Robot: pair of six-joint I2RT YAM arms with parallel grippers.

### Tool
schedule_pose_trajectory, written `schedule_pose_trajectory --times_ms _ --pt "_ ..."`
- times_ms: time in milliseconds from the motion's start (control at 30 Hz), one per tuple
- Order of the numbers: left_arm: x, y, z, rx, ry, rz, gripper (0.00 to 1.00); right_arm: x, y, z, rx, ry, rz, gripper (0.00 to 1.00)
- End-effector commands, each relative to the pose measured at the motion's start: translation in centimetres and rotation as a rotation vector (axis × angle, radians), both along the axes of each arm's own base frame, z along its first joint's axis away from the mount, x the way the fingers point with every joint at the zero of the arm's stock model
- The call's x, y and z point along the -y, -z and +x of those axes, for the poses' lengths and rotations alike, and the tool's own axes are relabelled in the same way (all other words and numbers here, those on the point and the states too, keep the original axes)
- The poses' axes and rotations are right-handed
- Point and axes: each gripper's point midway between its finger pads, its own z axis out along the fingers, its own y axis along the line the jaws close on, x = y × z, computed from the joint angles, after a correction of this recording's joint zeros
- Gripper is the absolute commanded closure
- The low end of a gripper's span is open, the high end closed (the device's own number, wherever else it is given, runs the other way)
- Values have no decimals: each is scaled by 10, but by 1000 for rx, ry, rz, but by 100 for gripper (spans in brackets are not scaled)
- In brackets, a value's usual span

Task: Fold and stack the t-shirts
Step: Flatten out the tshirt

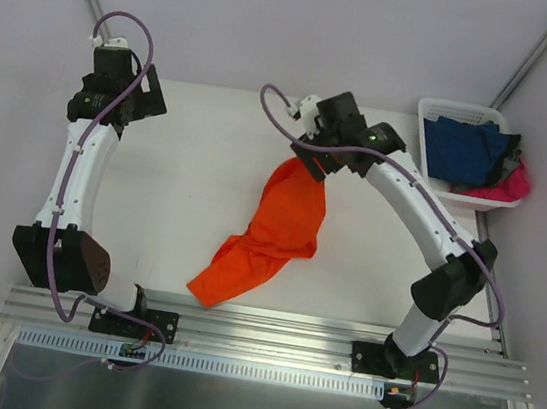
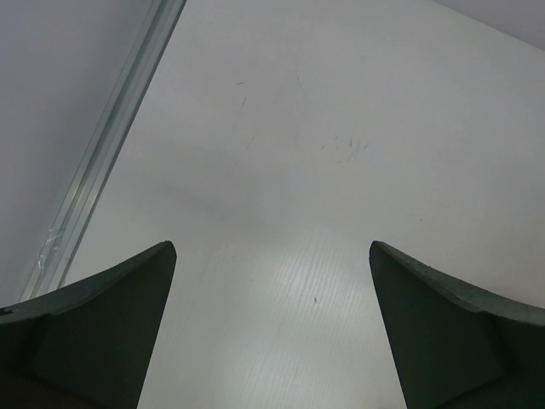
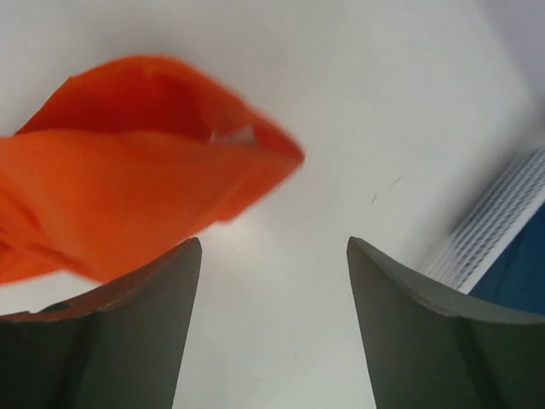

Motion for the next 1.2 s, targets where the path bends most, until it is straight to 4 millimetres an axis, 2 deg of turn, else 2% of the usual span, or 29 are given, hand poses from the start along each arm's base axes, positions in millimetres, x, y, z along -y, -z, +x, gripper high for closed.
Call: schedule_pose_trajectory --times_ms 0,100,167,200,233,267,333,367,433,467,633,767,833,1033,1167 --pt "-2 -21 -5 65 -7 -11 1 27 64 -22 -158 2 -209 22" --pt "-1 -16 -10 56 -5 -14 1 9 49 -27 -176 -17 -122 21" --pt "0 -12 -14 49 -5 -16 1 -22 23 -29 -151 -71 -24 20" --pt "0 -12 -16 49 -6 -16 1 -36 18 -27 -145 -87 2 20" --pt "-1 -10 -16 44 -8 -16 1 -43 18 -32 -147 -105 5 20" --pt "0 -8 -17 40 -5 -18 1 -60 19 -34 -148 -141 10 20" --pt "0 -9 -17 43 -4 -19 1 -78 31 -38 -177 -183 12 20" --pt "1 -9 -18 44 1 -22 1 -88 48 -37 -209 -196 -6 21" --pt "3 -10 -20 48 9 -27 1 -95 65 -37 -253 -199 -12 21" --pt "4 -9 -21 47 12 -31 1 -101 83 -38 -305 -214 -12 22" --pt "3 -4 -31 40 3 -26 1 -122 118 -46 -449 -236 18 32" --pt "-5 -7 -37 50 -20 -23 1 -129 154 -46 -508 -228 -28 38" --pt "-9 -8 -40 55 -33 -28 1 -132 171 -46 -537 -226 -47 45" --pt "-10 2 -47 42 -39 -56 1 -151 187 -62 -578 -276 -58 48" --pt "-12 2 -49 43 -45 -50 1 -170 199 -85 -603 -326 -78 47"
